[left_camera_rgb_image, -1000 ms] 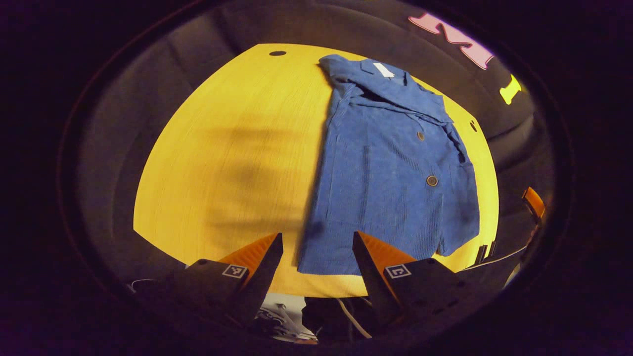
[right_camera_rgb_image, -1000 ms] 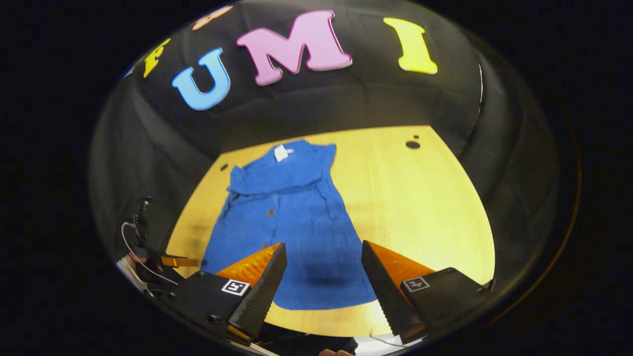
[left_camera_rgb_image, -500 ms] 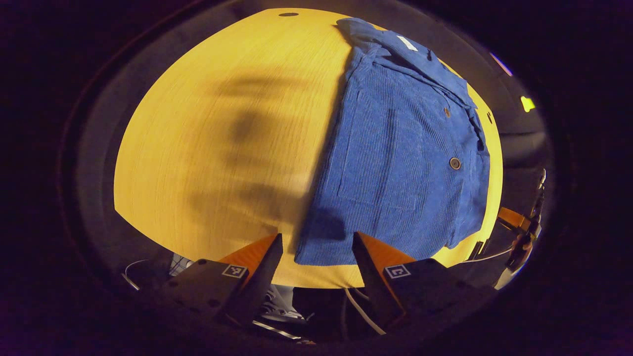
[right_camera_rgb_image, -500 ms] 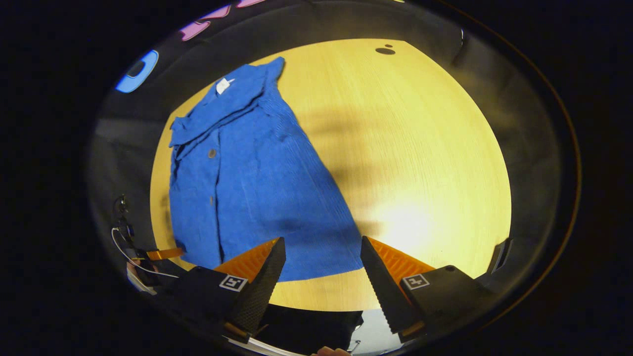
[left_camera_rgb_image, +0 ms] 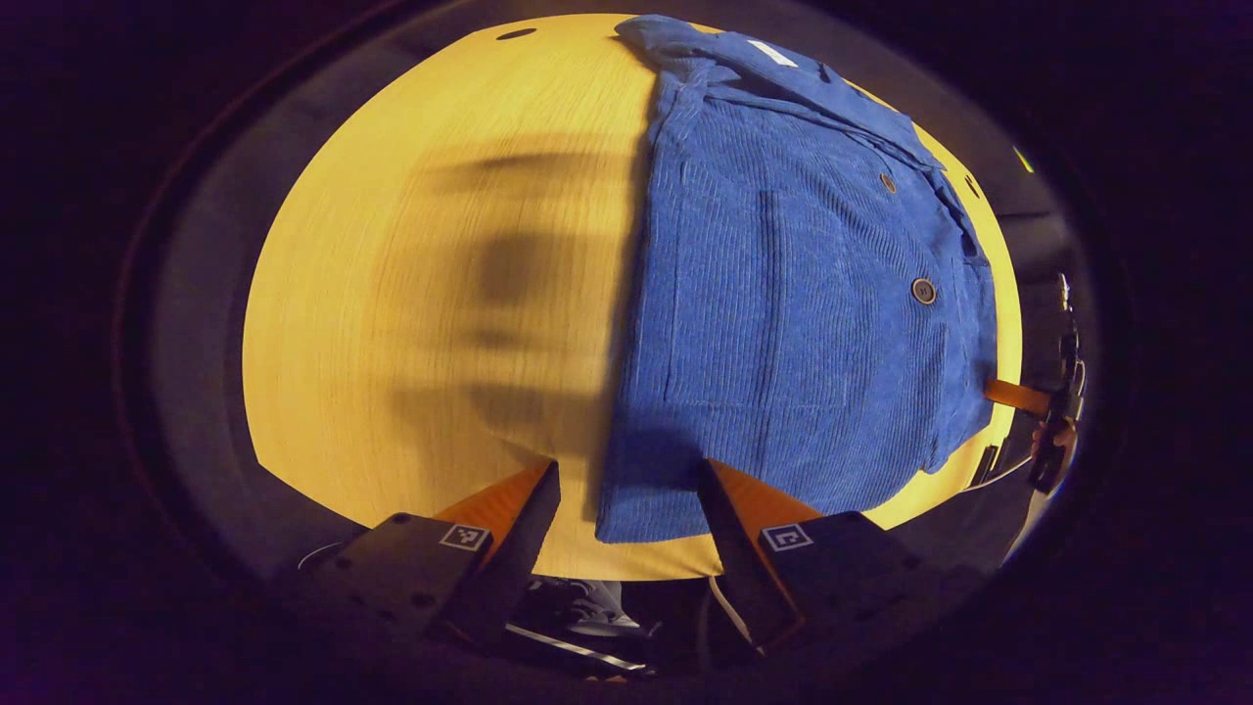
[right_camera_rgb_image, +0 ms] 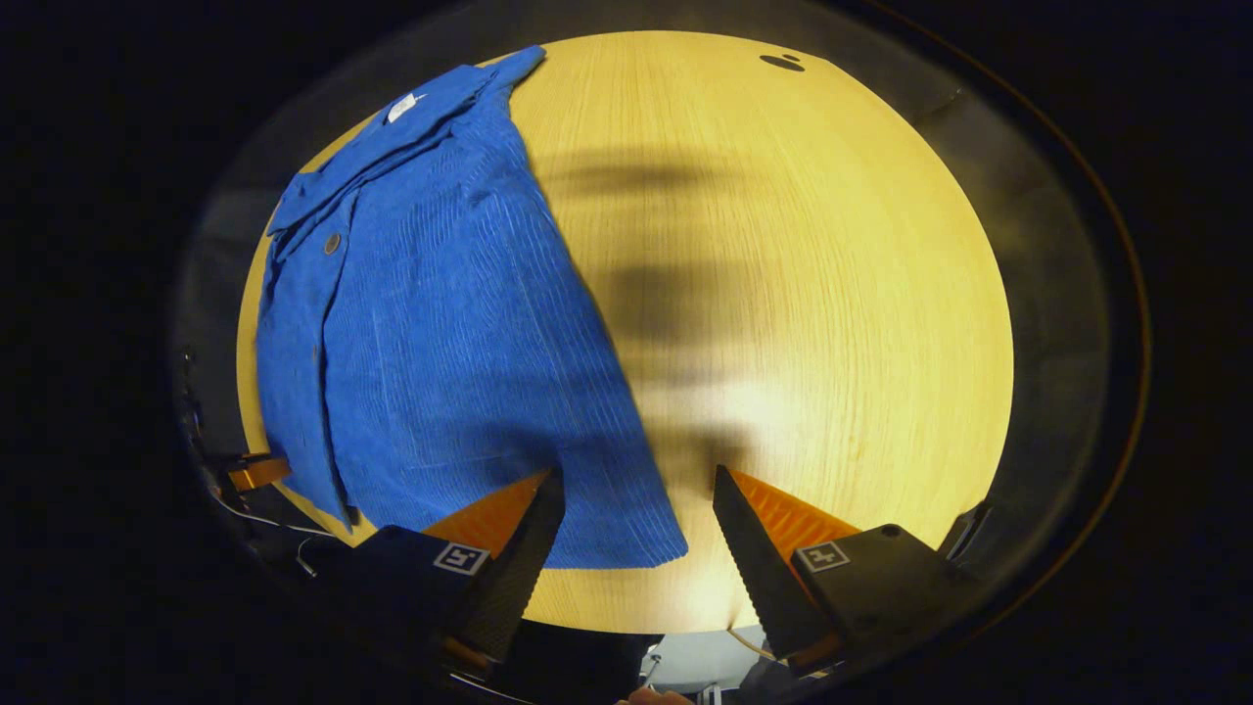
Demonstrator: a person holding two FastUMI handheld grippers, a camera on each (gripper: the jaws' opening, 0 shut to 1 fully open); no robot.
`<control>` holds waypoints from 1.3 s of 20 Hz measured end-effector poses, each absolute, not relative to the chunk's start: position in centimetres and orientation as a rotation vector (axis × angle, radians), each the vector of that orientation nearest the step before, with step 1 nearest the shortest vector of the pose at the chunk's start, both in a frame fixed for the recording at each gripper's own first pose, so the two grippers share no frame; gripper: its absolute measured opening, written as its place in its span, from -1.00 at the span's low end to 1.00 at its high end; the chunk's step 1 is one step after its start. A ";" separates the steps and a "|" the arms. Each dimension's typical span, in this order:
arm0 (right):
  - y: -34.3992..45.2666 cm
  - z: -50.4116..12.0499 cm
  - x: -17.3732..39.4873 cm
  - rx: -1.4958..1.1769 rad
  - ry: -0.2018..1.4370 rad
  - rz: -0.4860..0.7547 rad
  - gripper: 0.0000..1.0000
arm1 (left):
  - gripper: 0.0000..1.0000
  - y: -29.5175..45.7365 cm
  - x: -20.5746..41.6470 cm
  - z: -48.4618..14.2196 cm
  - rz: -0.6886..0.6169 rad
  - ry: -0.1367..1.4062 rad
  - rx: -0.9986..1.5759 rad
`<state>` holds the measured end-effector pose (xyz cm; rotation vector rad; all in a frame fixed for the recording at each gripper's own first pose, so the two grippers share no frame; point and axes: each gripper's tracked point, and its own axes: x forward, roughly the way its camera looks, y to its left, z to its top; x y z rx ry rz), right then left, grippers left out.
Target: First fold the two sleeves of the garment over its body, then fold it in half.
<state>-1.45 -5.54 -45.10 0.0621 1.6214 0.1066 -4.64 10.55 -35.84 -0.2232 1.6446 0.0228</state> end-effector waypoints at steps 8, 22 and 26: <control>-3.5 -45.3 -1.7 0.038 1.630 0.119 0.96 | 0.67 9.0 -3.9 -36.0 -0.004 1.663 -0.145; -0.5 -45.1 -3.2 0.077 1.679 0.168 -0.94 | -0.84 7.0 -3.6 -36.4 -0.085 1.644 -0.170; -0.1 -45.0 -3.5 0.132 1.690 0.175 -0.94 | -1.00 6.9 -3.8 -36.1 -0.088 1.629 -0.282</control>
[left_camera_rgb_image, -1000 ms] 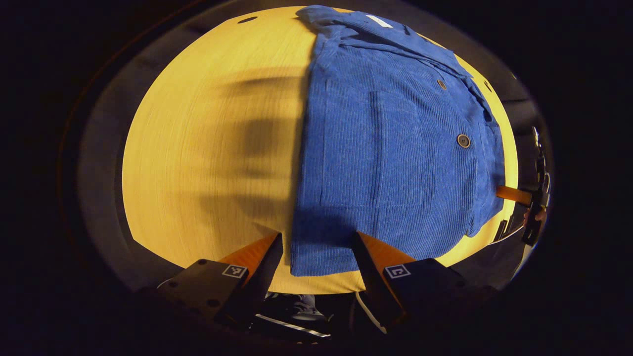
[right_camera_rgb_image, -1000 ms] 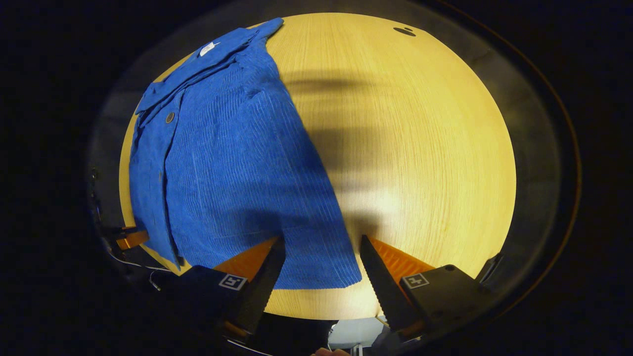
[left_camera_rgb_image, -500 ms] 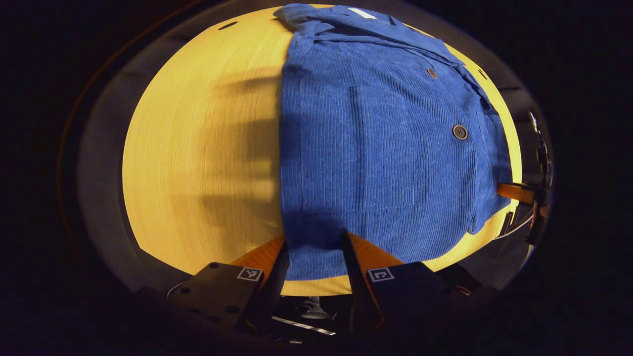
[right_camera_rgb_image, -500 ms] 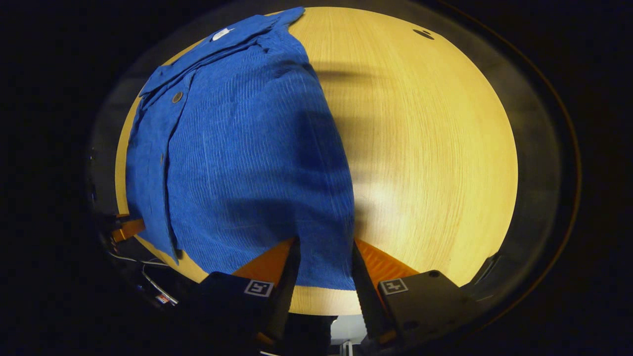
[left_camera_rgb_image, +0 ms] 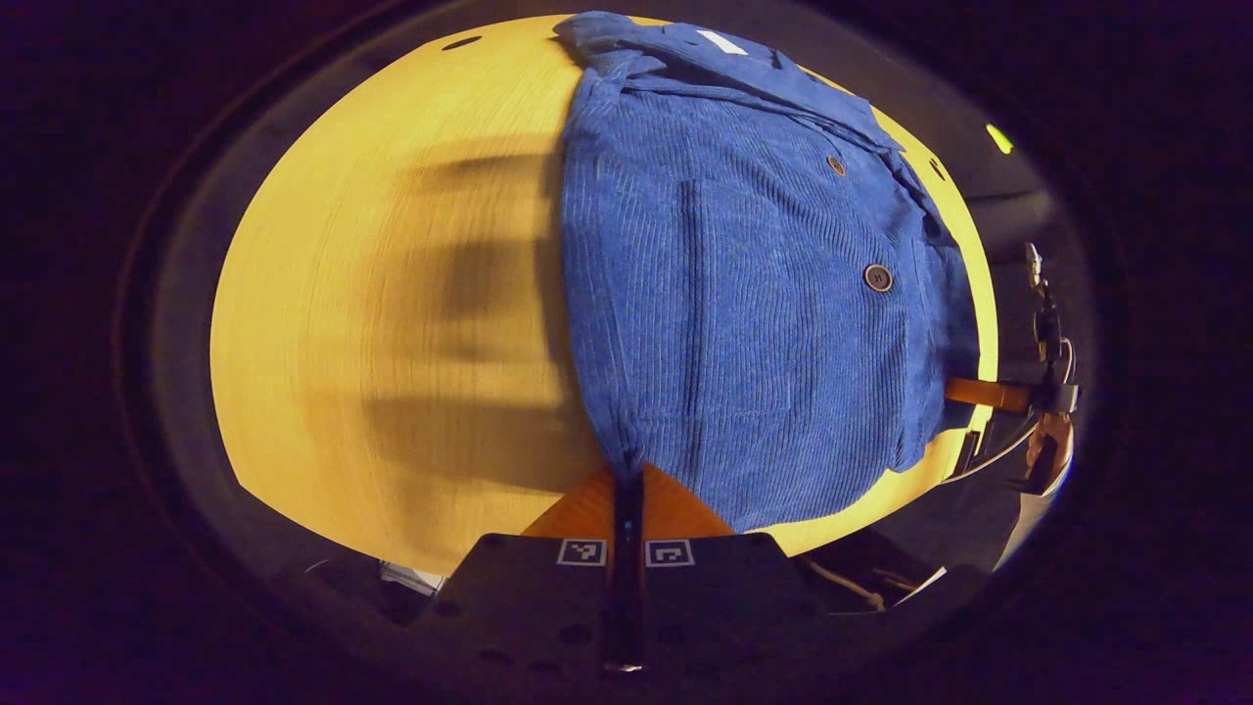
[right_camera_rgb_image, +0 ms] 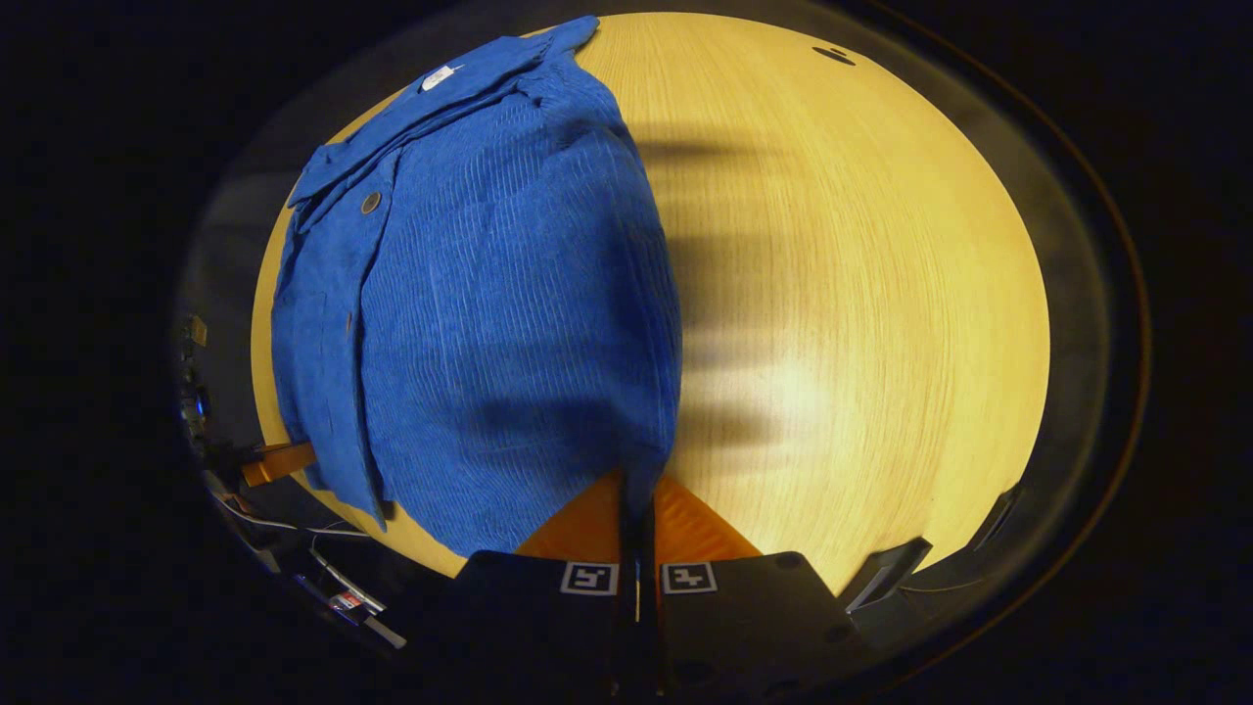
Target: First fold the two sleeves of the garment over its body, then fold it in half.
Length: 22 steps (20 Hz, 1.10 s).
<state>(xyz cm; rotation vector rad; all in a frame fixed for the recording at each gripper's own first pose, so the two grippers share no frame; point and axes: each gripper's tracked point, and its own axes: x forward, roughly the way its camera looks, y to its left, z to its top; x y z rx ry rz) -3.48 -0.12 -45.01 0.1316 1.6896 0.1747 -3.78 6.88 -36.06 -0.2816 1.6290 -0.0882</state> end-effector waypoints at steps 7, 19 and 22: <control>3.3 -41.7 -2.4 0.305 1.709 0.248 -0.95 | -1.00 7.4 -2.8 -33.9 -0.138 1.631 -0.238; 8.9 -30.9 10.2 0.369 1.418 0.375 -0.95 | -1.00 6.7 7.4 -23.0 -0.264 1.357 -0.222; 8.7 -27.4 14.3 0.343 1.342 0.390 -0.96 | -1.00 6.7 10.5 -20.1 -0.281 1.304 -0.200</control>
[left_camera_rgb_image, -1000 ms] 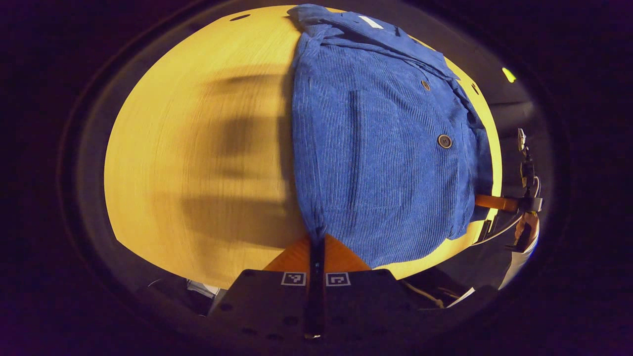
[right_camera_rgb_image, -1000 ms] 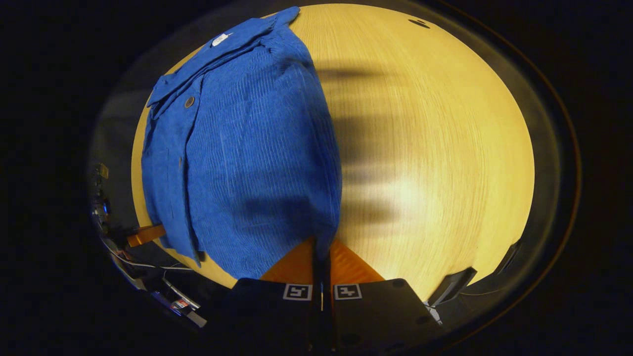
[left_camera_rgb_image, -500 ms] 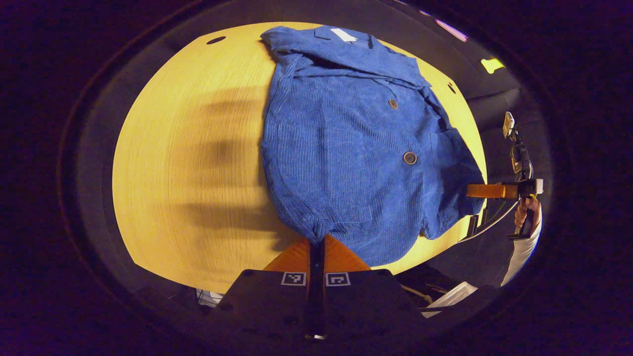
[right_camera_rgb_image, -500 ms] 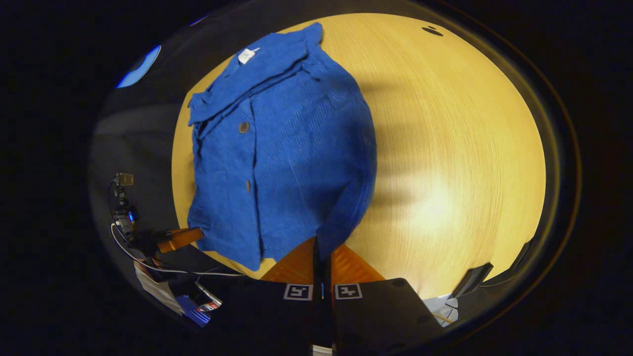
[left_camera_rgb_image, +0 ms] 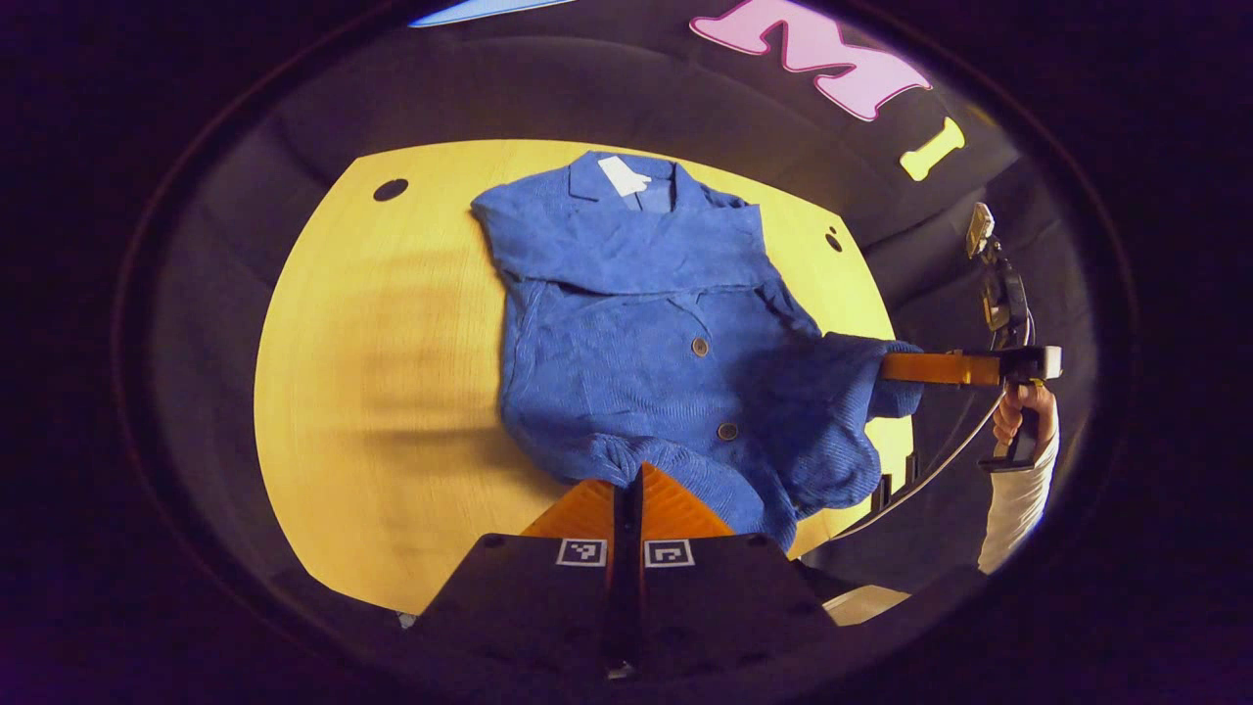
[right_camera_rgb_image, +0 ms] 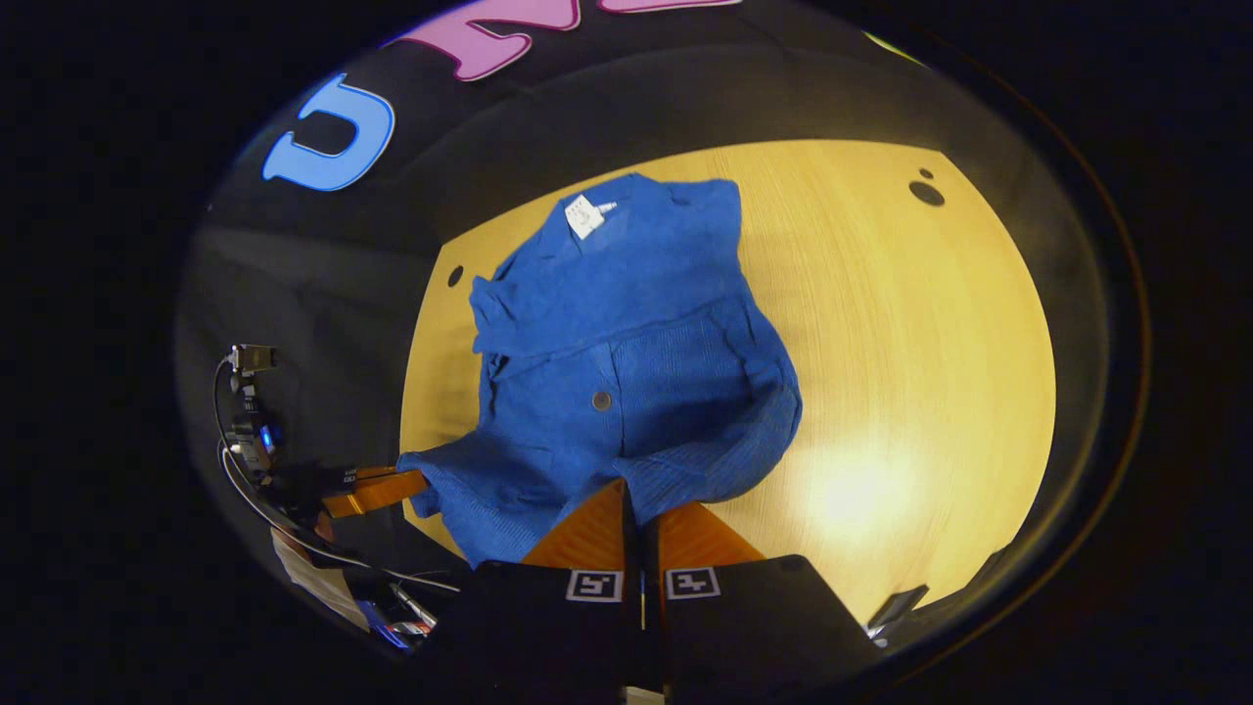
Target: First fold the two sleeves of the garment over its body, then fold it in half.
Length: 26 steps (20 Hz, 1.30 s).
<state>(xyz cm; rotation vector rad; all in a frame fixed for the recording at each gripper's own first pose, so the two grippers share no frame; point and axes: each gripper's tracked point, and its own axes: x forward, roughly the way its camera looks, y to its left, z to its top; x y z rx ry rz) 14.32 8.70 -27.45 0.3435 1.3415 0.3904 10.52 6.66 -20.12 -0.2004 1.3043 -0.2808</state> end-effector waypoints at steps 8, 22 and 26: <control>10.8 -28.2 30.0 0.344 1.176 0.330 -0.96 | -1.00 9.4 25.1 -16.6 -0.219 1.158 -0.291; 10.7 -42.1 44.3 0.225 1.107 0.204 -0.96 | -1.00 16.2 37.6 -28.3 0.023 1.203 -0.490; 10.1 -42.1 44.2 0.215 1.095 0.243 -0.28 | 0.23 17.7 39.3 -27.5 0.095 1.079 -0.464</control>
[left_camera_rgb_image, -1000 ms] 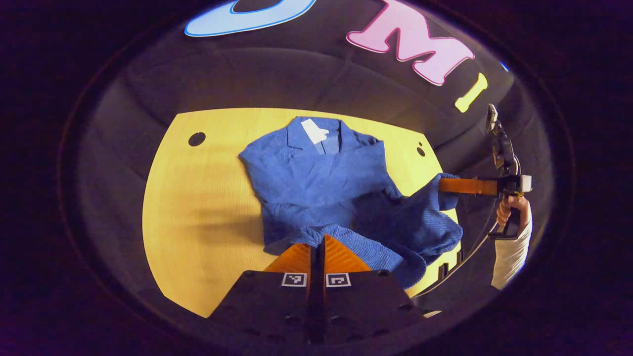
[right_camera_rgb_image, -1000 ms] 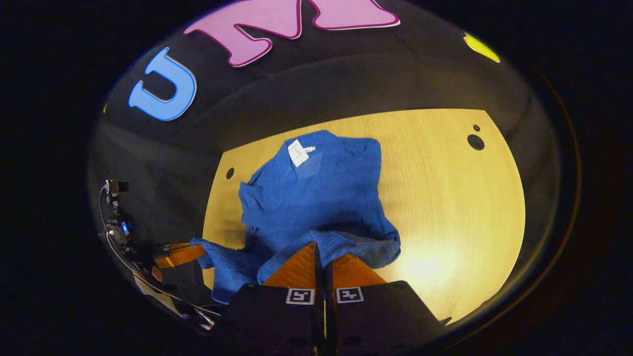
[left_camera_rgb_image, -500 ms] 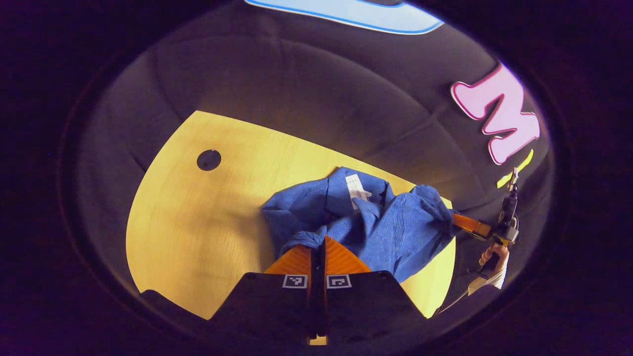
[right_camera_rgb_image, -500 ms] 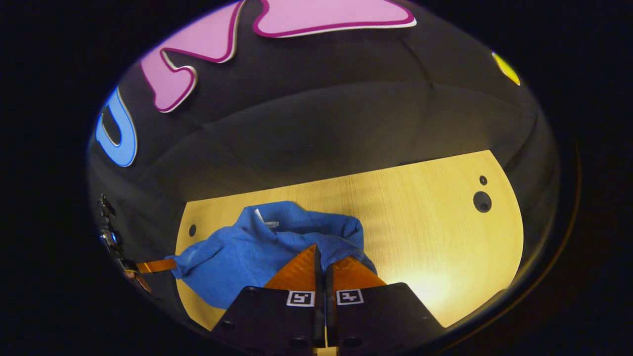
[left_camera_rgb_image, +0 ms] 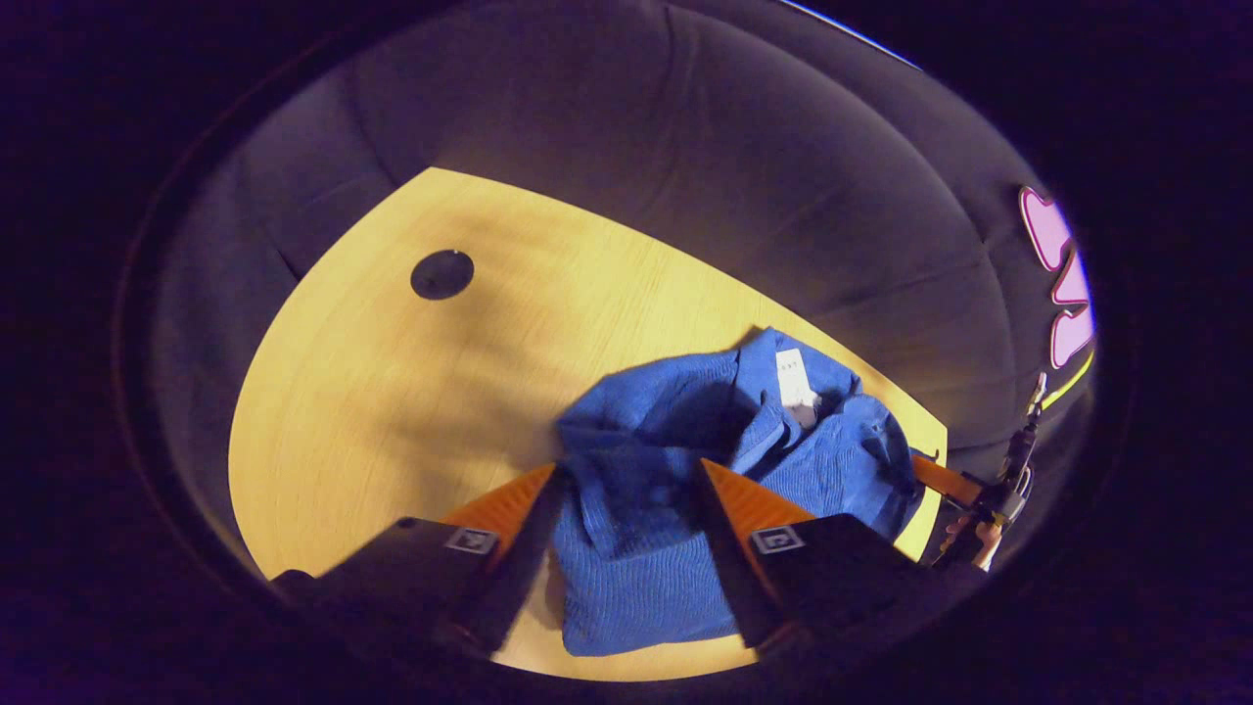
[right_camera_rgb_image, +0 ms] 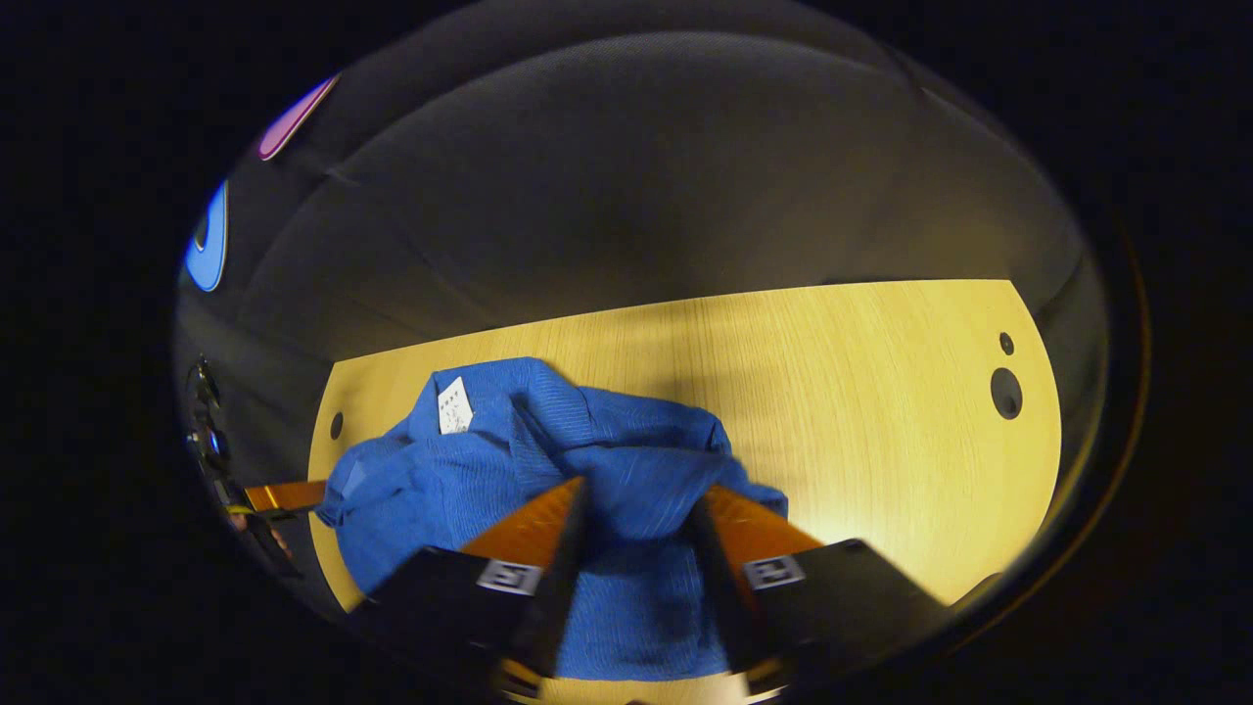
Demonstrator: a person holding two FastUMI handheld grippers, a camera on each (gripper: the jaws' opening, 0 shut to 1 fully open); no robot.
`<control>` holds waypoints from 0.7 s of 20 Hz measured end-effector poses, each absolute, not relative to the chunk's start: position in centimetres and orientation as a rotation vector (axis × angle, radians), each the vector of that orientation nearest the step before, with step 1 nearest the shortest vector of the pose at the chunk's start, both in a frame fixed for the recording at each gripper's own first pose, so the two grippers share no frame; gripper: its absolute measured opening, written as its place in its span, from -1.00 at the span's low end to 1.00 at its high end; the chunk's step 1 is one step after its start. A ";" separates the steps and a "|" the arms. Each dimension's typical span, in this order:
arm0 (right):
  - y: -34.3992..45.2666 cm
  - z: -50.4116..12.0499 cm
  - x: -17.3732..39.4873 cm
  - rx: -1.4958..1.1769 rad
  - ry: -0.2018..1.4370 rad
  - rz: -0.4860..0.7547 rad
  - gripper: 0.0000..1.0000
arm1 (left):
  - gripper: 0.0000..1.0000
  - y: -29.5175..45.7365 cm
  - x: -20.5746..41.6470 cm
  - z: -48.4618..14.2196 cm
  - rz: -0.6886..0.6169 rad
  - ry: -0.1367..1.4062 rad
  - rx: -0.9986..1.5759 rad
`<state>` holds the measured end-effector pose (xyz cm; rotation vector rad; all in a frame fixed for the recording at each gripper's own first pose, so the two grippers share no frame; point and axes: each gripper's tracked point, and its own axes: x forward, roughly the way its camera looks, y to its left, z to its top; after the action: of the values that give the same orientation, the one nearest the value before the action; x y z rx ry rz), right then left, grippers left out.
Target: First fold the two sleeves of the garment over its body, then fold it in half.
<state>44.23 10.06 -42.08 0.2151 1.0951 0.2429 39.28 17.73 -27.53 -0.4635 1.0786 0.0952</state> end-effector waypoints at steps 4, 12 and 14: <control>8.7 -37.7 45.7 0.191 0.923 0.250 0.75 | 0.70 18.8 39.7 -24.1 0.131 0.943 -0.395; 7.5 -25.2 41.5 0.106 0.599 0.290 0.97 | 0.70 16.4 35.6 -17.0 0.064 0.711 -0.279; 7.8 -22.0 39.1 0.089 0.539 0.296 0.96 | 0.70 15.2 33.6 -15.4 0.053 0.668 -0.248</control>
<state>39.09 7.81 -22.04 0.0888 0.5392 0.2959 33.62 15.20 -15.39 -0.2479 0.6683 0.0535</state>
